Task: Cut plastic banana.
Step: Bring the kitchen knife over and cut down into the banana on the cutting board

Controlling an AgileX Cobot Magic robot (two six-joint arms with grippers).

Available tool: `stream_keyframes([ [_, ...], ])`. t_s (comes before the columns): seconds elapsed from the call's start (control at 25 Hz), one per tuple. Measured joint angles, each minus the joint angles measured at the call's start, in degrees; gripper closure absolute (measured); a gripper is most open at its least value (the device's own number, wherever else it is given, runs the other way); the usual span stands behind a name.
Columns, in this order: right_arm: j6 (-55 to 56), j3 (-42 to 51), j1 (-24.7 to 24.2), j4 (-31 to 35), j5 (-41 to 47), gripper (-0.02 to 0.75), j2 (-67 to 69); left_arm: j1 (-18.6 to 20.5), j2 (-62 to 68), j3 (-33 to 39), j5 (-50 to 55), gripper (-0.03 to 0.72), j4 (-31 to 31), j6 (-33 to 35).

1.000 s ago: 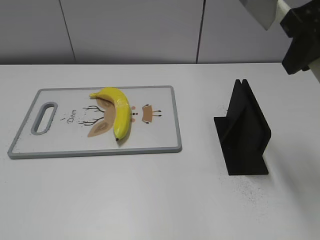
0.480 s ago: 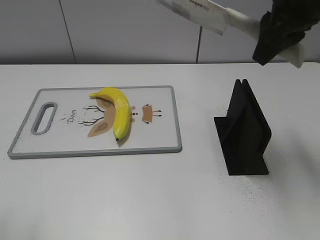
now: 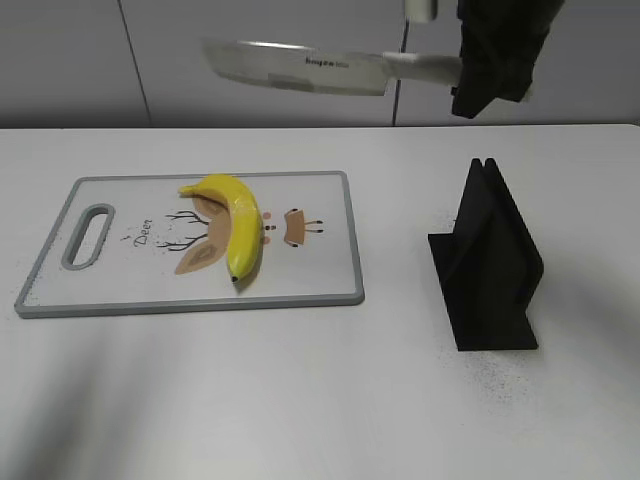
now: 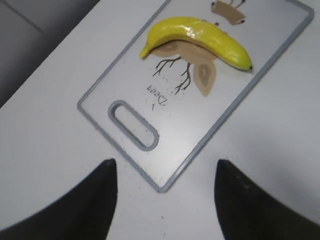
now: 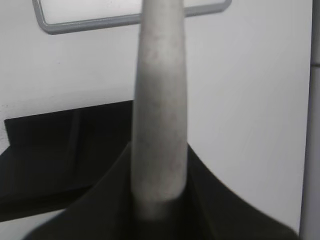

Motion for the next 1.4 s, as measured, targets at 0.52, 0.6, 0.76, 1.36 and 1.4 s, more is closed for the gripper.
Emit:
stream_keyframes([
  [0.52, -10.9, -13.6, 1.8, 6.5, -0.2, 0.577, 13.7, -3.4, 21.7, -14.3, 0.0, 0.095, -12.3, 25.2],
  [0.6, -11.0, -14.4, 2.4, 7.0, -0.2, 0.577, 15.3, -4.2, 23.7, -14.7, -0.4, 0.095, -12.6, 27.0],
  [0.76, -11.5, -14.4, 3.3, 9.0, -0.2, 0.577, 16.8, -4.8, 28.0, -14.7, -2.9, 0.097, -12.6, 28.2],
  [1.36, -12.2, -14.5, 3.3, 13.1, -2.8, 0.577, 17.5, -4.9, 36.2, -14.7, -14.7, 0.277, -13.4, 28.5],
  [1.4, -12.2, -14.5, 3.3, 13.3, -3.1, 0.577, 17.5, -4.9, 36.3, -14.7, -14.7, 0.325, -14.0, 28.6],
])
